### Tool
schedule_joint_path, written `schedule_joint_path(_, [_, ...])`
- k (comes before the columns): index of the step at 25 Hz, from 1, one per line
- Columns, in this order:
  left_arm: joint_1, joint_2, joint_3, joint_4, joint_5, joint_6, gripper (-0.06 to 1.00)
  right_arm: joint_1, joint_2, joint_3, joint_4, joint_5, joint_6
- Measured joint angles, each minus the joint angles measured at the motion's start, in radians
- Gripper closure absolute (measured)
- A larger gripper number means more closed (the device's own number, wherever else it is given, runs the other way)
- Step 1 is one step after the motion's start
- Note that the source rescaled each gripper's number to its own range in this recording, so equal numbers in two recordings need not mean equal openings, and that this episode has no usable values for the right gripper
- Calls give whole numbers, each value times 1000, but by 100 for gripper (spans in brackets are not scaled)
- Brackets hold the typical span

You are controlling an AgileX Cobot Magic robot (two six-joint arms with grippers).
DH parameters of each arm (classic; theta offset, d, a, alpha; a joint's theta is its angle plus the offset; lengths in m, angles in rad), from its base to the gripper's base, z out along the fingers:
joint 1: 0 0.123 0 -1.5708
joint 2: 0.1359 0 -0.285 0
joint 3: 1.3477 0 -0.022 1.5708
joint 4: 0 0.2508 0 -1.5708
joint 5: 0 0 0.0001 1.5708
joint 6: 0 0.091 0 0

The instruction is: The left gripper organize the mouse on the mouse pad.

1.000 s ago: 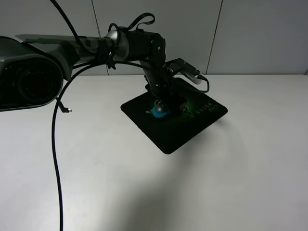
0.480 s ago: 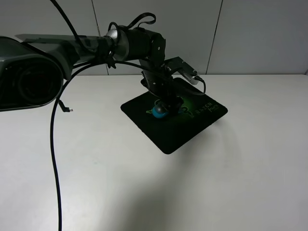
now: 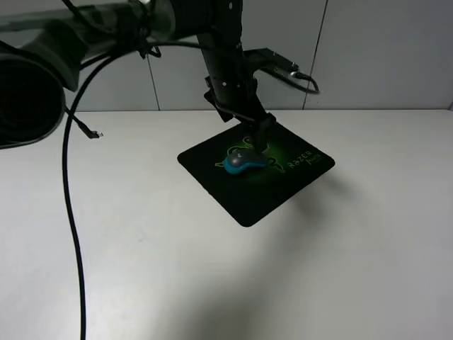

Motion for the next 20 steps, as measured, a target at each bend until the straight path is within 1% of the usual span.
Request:
schedule_joint_path(2, [0,-36,-1,4,60,2,-5,0,0,0,0,0,0])
schedule_joint_path(3, [0,-53,-1,9,66,2,-5,0,0,0,0,0,0])
schedule_joint_path(7, [0,-118,4,10,68,-9,-5,0,0,0,0,0,0])
schedule_joint_path(11, [0,-211,43,10,68,-65,-5,0,0,0,0,0,0])
schedule_joint_path(15, [0,-337,160,10,68,-120,-5,0,0,0,0,0,0])
schedule_joint_path(20, [0,-526,379,10,68,-133,-5,0,0,0,0,0,0])
